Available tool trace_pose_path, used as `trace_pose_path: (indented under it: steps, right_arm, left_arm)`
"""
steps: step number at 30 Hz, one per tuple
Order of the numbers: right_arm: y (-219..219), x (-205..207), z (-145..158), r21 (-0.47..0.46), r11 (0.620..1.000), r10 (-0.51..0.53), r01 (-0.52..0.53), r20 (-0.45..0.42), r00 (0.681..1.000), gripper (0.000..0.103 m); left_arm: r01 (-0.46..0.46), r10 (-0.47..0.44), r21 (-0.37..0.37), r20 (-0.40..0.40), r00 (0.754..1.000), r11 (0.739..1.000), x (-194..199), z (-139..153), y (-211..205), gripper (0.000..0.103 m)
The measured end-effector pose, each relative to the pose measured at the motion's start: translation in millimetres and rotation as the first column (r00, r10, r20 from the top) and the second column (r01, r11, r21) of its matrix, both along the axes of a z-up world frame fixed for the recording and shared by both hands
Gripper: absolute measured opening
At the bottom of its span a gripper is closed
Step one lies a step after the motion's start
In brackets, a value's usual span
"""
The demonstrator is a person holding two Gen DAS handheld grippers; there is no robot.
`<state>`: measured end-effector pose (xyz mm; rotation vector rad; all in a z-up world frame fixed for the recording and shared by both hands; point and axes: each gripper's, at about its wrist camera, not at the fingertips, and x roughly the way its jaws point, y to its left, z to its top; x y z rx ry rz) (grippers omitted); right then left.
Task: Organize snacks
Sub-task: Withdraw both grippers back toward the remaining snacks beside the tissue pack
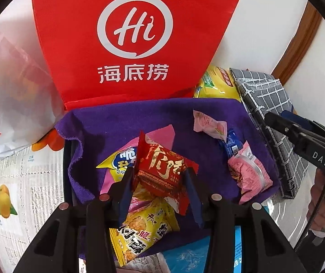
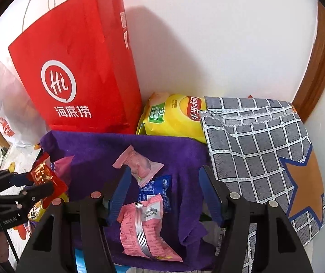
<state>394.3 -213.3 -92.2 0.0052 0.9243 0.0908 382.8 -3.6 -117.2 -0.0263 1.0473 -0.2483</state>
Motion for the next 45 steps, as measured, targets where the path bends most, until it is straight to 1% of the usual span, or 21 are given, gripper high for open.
trace_pose_path:
  steps: [3,6,8,11,16,22,29,33,37,39,41,44,45]
  right_arm:
    - [0,-1,1,-0.004,1.000,-0.003,0.003,0.002,1.000,0.062]
    - [2,-2,2,-0.011,1.000,-0.002,0.002,0.003,1.000,0.062]
    - [4,-3,4,-0.015,1.000,0.000,0.000,0.008,1.000,0.062]
    - [5,-5,7,-0.017,1.000,0.001,-0.001,0.016,1.000,0.062]
    - [9,-11,15,-0.017,1.000,-0.008,0.009,0.034,0.999,0.062]
    - [20,-25,28,-0.039,0.999,-0.008,0.011,0.071,0.997,0.062]
    - [20,-51,29,-0.046,0.998,-0.028,0.030,0.047,0.998,0.062]
    - [15,-74,29,-0.030,0.997,-0.074,0.075,0.045,0.996,0.062]
    - [15,-98,29,-0.032,0.996,-0.087,0.088,0.026,0.996,0.062]
    - [15,-110,30,-0.032,0.996,-0.087,0.087,0.017,0.996,0.062]
    - [15,-121,31,-0.020,0.997,-0.079,0.079,0.008,0.997,0.062]
    - [17,-134,30,-0.008,0.998,-0.068,0.068,-0.005,0.998,0.061]
    - [17,-139,30,-0.006,0.998,-0.069,0.069,-0.006,0.998,0.060]
  left_arm:
    - [-0.002,0.002,-0.008,-0.010,1.000,1.000,1,0,0,0.044]
    - [-0.010,0.010,-0.008,-0.016,1.000,1.000,1,1,2,0.049]
    - [-0.014,0.014,-0.012,-0.011,1.000,1.000,0,4,2,0.056]
    - [-0.015,0.015,-0.025,0.007,1.000,1.000,-3,11,4,0.062]
    - [-0.021,0.023,-0.044,0.027,0.999,0.999,-10,24,9,0.062]
    - [-0.028,0.031,-0.061,0.055,0.998,0.998,-18,41,13,0.062]
    - [-0.022,0.029,-0.078,0.091,0.995,0.997,-33,60,13,0.062]
    - [-0.020,0.027,-0.088,0.082,0.996,0.996,-43,68,11,0.062]
    - [0.007,0.001,-0.071,0.109,0.994,0.997,-57,81,5,0.062]
    - [0.023,-0.014,-0.078,0.116,0.993,0.997,-68,86,4,0.062]
    - [0.038,-0.028,-0.085,0.107,0.994,0.996,-76,87,5,0.062]
    - [0.019,-0.013,-0.062,0.104,0.995,0.998,-90,86,9,0.062]
    - [0.015,-0.009,-0.060,0.102,0.995,0.998,-95,86,11,0.062]
